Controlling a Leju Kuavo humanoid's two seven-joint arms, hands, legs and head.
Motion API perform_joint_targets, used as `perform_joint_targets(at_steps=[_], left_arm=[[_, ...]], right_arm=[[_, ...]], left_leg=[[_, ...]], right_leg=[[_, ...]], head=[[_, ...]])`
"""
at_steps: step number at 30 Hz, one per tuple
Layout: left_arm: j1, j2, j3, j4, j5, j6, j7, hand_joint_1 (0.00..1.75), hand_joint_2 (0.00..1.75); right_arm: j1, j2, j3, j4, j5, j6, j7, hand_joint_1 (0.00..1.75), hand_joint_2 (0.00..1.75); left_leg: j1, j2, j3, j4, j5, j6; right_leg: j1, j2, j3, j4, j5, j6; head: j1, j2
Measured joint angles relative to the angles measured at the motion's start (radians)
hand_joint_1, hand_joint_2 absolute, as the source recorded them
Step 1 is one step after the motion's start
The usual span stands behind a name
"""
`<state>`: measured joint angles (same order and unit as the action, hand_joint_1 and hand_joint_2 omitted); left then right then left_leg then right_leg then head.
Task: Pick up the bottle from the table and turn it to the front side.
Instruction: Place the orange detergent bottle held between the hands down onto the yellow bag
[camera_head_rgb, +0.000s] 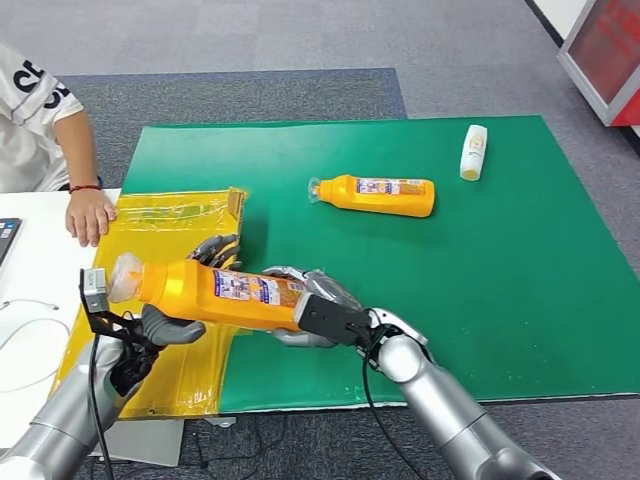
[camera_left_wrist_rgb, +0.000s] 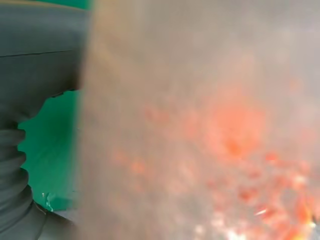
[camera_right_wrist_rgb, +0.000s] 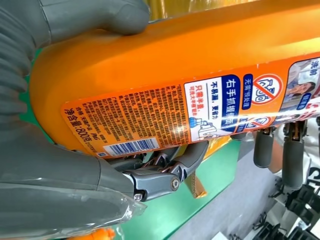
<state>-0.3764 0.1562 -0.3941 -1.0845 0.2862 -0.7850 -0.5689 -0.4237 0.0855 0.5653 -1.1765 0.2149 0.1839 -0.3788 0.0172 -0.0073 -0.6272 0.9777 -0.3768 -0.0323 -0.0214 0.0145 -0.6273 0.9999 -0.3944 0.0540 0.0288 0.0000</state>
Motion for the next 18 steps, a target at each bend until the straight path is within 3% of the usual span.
perform_joint_targets(at_steps=[16, 17, 18], left_arm=[[0.001, -0.029, 0.02, -0.002, 0.007, 0.005, -0.009, 0.0, 1.75], [0.001, -0.031, 0.022, -0.002, 0.007, 0.004, -0.01, 0.06, 1.75], [0.001, -0.032, 0.023, -0.002, 0.007, 0.004, -0.012, 0.44, 1.75]], right_arm=[[0.006, 0.02, 0.005, 0.0, 0.019, 0.004, 0.021, 1.75, 1.75], [0.006, 0.021, 0.006, 0.001, 0.019, 0.005, 0.022, 1.75, 1.75], [0.006, 0.021, 0.007, 0.001, 0.019, 0.006, 0.022, 1.75, 1.75]], left_leg=[[0.0, 0.0, 0.0, 0.0, 0.0, 0.0], [0.0, 0.0, 0.0, 0.0, 0.0, 0.0], [0.0, 0.0, 0.0, 0.0, 0.0, 0.0]], right_leg=[[0.0, 0.0, 0.0, 0.0, 0.0, 0.0], [0.0, 0.0, 0.0, 0.0, 0.0, 0.0], [0.0, 0.0, 0.0, 0.0, 0.0, 0.0]], head=[[0.0, 0.0], [0.0, 0.0], [0.0, 0.0]])
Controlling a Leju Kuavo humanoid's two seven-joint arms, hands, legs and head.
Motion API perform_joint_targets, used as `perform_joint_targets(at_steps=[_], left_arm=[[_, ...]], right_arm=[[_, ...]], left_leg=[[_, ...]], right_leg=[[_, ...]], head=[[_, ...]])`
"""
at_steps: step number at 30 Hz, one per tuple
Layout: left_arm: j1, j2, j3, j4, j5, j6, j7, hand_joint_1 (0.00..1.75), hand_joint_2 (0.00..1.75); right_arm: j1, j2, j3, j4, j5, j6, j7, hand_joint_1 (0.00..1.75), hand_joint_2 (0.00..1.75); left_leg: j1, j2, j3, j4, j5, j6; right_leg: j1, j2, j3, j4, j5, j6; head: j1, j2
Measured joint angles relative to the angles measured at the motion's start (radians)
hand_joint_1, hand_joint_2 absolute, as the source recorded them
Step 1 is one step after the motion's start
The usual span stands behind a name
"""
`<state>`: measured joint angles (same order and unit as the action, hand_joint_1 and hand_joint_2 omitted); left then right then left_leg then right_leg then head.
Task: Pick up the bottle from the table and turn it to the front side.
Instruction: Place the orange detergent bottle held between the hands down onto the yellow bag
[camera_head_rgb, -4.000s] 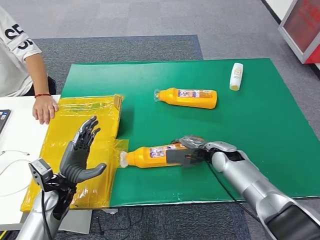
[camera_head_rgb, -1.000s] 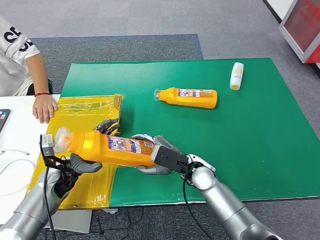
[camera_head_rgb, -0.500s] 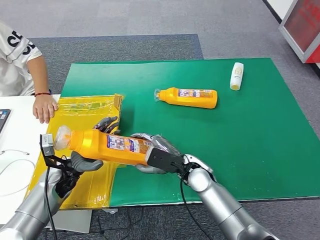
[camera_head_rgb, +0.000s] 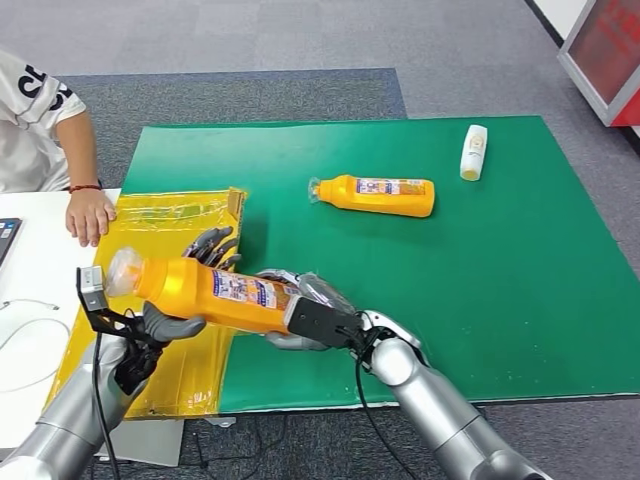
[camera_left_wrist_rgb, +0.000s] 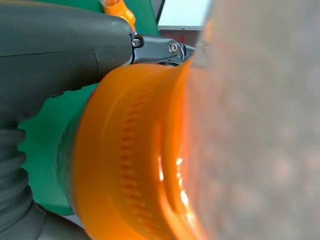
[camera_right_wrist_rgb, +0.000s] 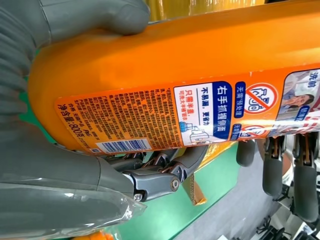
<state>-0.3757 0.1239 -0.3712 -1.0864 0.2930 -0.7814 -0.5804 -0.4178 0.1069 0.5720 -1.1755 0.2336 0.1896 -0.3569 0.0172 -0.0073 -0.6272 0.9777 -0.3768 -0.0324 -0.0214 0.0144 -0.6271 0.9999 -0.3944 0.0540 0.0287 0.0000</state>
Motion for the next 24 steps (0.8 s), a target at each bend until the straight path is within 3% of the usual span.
perform_joint_targets(at_steps=[3, 4, 15, 18, 24], left_arm=[[0.0, -0.003, 0.001, 0.0, 0.0, -0.001, -0.001, 1.69, 1.75], [0.001, -0.004, 0.001, 0.0, 0.0, -0.002, -0.002, 1.75, 1.75], [0.018, -0.013, 0.012, -0.007, 0.003, -0.004, -0.007, 1.75, 1.75], [0.025, -0.017, 0.02, -0.01, 0.004, -0.004, -0.007, 1.75, 1.75], [0.036, -0.019, 0.025, -0.016, 0.005, -0.003, -0.007, 1.75, 1.75]], right_arm=[[0.0, 0.0, 0.004, 0.001, -0.001, 0.001, 0.001, 1.75, 1.75], [0.0, 0.001, 0.005, 0.002, -0.001, 0.001, 0.002, 1.75, 1.75], [0.003, 0.003, 0.009, 0.005, -0.002, -0.002, 0.004, 1.75, 1.75], [0.004, 0.003, 0.012, 0.005, -0.003, -0.003, 0.004, 1.63, 1.75], [0.006, 0.003, 0.015, 0.005, -0.004, -0.003, 0.004, 0.41, 1.75]], left_leg=[[0.0, 0.0, 0.0, 0.0, 0.0, 0.0], [0.0, 0.0, 0.0, 0.0, 0.0, 0.0], [0.0, 0.0, 0.0, 0.0, 0.0, 0.0], [0.0, 0.0, 0.0, 0.0, 0.0, 0.0], [0.0, 0.0, 0.0, 0.0, 0.0, 0.0]], right_leg=[[0.0, 0.0, 0.0, 0.0, 0.0, 0.0], [0.0, 0.0, 0.0, 0.0, 0.0, 0.0], [0.0, 0.0, 0.0, 0.0, 0.0, 0.0], [0.0, 0.0, 0.0, 0.0, 0.0, 0.0], [0.0, 0.0, 0.0, 0.0, 0.0, 0.0]], head=[[0.0, 0.0], [0.0, 0.0], [0.0, 0.0], [0.0, 0.0], [0.0, 0.0]])
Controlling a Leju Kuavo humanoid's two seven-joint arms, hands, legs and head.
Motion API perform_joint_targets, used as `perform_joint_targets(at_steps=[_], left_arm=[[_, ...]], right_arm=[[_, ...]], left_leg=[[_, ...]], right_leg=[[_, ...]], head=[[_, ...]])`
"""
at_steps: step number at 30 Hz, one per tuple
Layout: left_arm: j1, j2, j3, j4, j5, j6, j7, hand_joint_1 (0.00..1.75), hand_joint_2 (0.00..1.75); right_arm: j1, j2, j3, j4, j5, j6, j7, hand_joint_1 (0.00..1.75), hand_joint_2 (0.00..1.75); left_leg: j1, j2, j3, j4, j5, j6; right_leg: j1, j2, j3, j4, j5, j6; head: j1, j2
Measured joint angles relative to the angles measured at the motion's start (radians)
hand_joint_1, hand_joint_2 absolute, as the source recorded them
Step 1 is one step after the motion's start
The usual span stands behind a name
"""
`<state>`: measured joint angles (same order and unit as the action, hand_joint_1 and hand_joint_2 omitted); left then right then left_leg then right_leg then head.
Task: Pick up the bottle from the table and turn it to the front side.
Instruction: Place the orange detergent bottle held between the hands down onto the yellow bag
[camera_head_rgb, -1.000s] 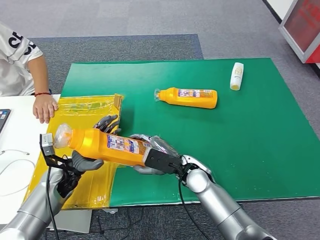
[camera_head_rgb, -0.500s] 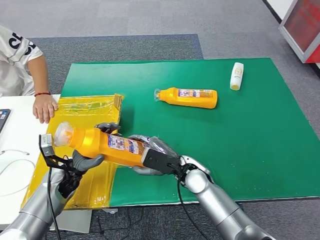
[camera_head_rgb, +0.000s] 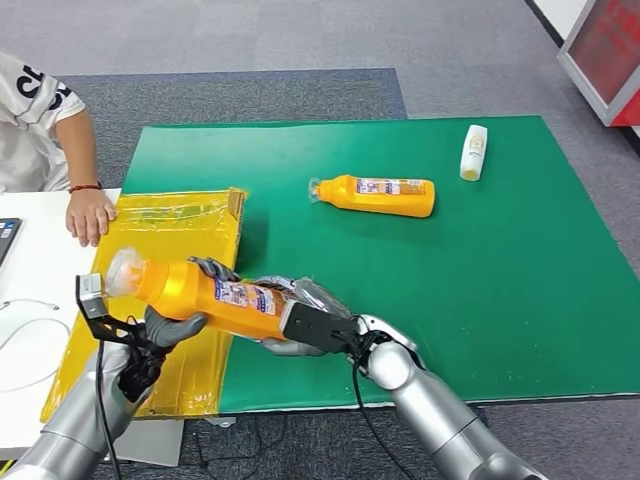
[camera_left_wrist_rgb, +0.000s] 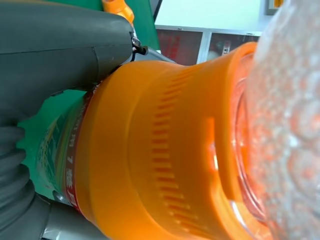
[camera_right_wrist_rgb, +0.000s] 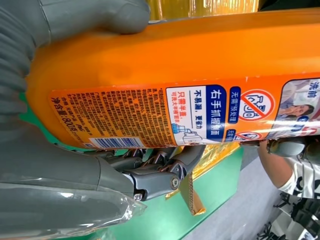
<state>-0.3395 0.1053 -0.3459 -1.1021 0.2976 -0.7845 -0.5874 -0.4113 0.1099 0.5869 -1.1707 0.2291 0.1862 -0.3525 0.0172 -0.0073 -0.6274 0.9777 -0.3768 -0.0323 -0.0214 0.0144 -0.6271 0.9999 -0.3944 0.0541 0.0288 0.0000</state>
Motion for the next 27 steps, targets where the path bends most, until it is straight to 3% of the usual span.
perform_joint_targets(at_steps=[2, 4, 17, 27], left_arm=[[0.002, 0.0, 0.001, -0.001, 0.0, 0.0, 0.0, 1.75, 1.75], [0.006, 0.0, 0.002, -0.002, 0.0, 0.001, 0.0, 1.75, 1.75], [0.039, 0.003, 0.008, -0.004, -0.025, 0.004, 0.002, 1.75, 1.75], [0.038, 0.023, -0.001, -0.029, -0.175, 0.1, 0.0, 1.75, 1.75]], right_arm=[[0.002, 0.0, 0.0, 0.0, 0.0, 0.0, 0.0, 0.13, 1.75], [0.003, 0.001, 0.001, 0.0, -0.001, 0.0, 0.0, 0.0, 1.75], [0.0, 0.005, -0.006, 0.0, -0.038, 0.015, 0.0, 0.0, 1.75], [0.003, 0.004, -0.08, 0.004, -0.198, 0.1, -0.015, 0.0, 1.75]], left_leg=[[0.0, 0.0, 0.0, 0.0, 0.0, 0.0], [0.0, 0.0, 0.0, 0.0, 0.0, 0.0], [0.0, 0.0, 0.0, 0.0, 0.0, 0.0], [0.0, 0.0, 0.0, 0.0, 0.0, 0.0]], right_leg=[[0.0, 0.0, 0.0, 0.0, 0.0, 0.0], [0.0, 0.0, 0.0, 0.0, 0.0, 0.0], [0.0, 0.001, 0.0, 0.0, 0.0, 0.0], [0.0, 0.001, -0.001, 0.0, 0.0, 0.0]], head=[[0.0, 0.0], [0.0, 0.0], [0.0, 0.0], [0.0, 0.0]])
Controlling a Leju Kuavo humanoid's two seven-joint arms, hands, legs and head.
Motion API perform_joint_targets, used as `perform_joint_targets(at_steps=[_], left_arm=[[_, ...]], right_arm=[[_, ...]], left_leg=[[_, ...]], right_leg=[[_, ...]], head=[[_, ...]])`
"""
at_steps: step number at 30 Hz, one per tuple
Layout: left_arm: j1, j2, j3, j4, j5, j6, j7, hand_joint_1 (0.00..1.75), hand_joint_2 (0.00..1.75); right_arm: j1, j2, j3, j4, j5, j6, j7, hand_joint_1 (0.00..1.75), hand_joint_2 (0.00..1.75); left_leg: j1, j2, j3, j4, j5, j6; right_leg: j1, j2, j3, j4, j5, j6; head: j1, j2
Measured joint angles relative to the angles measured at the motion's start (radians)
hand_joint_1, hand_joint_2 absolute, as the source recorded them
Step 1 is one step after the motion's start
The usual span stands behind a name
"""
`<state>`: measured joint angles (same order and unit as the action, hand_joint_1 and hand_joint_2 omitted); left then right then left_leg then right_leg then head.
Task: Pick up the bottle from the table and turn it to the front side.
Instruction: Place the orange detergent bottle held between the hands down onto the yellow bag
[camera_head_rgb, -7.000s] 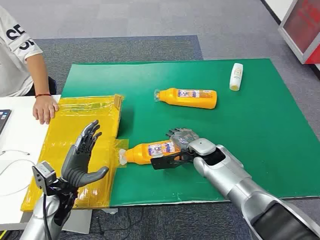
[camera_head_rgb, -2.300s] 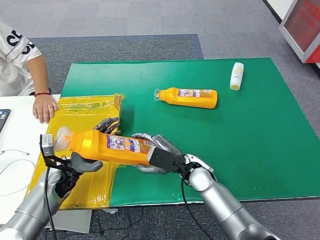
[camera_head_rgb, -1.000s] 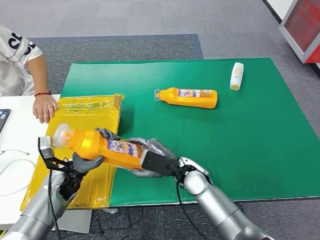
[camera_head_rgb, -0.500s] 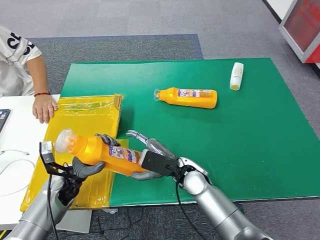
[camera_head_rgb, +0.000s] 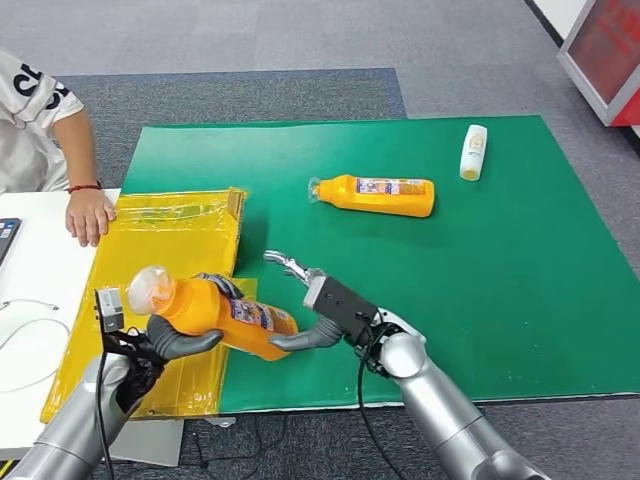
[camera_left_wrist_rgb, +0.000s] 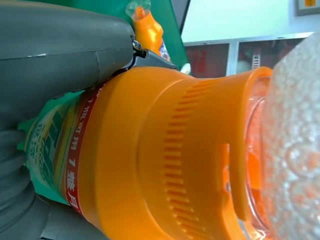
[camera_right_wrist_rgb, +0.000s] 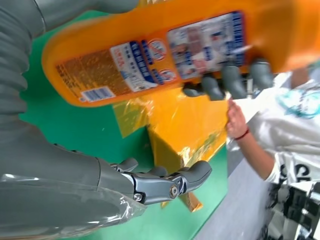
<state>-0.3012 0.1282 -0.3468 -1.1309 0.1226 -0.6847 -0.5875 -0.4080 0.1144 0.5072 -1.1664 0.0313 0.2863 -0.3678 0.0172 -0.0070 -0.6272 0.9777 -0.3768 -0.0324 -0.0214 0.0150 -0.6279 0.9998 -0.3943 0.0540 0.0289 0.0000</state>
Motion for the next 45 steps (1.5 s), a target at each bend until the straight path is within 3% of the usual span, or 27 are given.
perform_joint_targets(at_steps=[9, 13, 24, 33, 39, 45], left_arm=[[-0.033, 0.039, -0.063, 0.001, -0.16, 0.128, 0.038, 1.75, 1.75], [-0.086, 0.071, -0.123, 0.002, -0.22, 0.166, 0.087, 1.75, 1.75], [-0.261, 0.175, -0.283, 0.029, -0.254, 0.138, 0.162, 1.75, 1.75], [-0.426, 0.228, -0.425, 0.064, -0.321, 0.134, 0.271, 1.75, 1.75], [-0.543, 0.227, -0.538, 0.12, -0.406, 0.135, 0.379, 1.75, 1.75], [-0.632, 0.163, -0.641, 0.23, -0.441, 0.098, 0.443, 1.75, 1.75]], right_arm=[[0.007, -0.003, -0.057, 0.011, -0.063, 0.025, -0.011, 0.0, 1.75], [0.008, -0.003, -0.06, 0.018, -0.064, 0.023, -0.017, 0.0, 1.75], [0.003, -0.003, -0.061, 0.054, -0.071, 0.023, -0.024, 0.0, 1.75], [0.002, -0.003, -0.062, 0.083, -0.074, 0.02, -0.025, 0.0, 1.75], [0.001, -0.003, -0.066, 0.095, -0.073, 0.022, -0.021, 0.0, 1.75], [-0.016, 0.008, -0.072, 0.095, -0.065, 0.026, 0.018, 0.0, 1.75]], left_leg=[[0.0, 0.0, 0.0, 0.0, 0.0, 0.0], [0.0, 0.0, 0.0, 0.0, 0.0, 0.0], [0.0, 0.0, 0.0, 0.0, 0.002, -0.001], [0.0, 0.0, 0.0, 0.0, 0.002, -0.001], [0.0, 0.0, 0.0, 0.0, 0.002, -0.002], [0.0, 0.0, 0.001, 0.0, 0.003, -0.001]], right_leg=[[0.0, 0.0, -0.001, 0.0, 0.0, 0.0], [0.0, 0.0, 0.0, 0.0, 0.0, 0.0], [0.0, 0.0, -0.001, 0.0, 0.002, -0.001], [0.0, 0.0, -0.001, 0.0, 0.002, -0.001], [0.0, 0.0, -0.001, 0.0, 0.003, -0.002], [0.0, 0.0, 0.001, 0.0, 0.004, -0.001]], head=[[0.0, 0.0], [0.0, 0.0], [0.0, 0.0], [0.0, 0.0], [0.0, 0.0], [0.0, 0.0]])
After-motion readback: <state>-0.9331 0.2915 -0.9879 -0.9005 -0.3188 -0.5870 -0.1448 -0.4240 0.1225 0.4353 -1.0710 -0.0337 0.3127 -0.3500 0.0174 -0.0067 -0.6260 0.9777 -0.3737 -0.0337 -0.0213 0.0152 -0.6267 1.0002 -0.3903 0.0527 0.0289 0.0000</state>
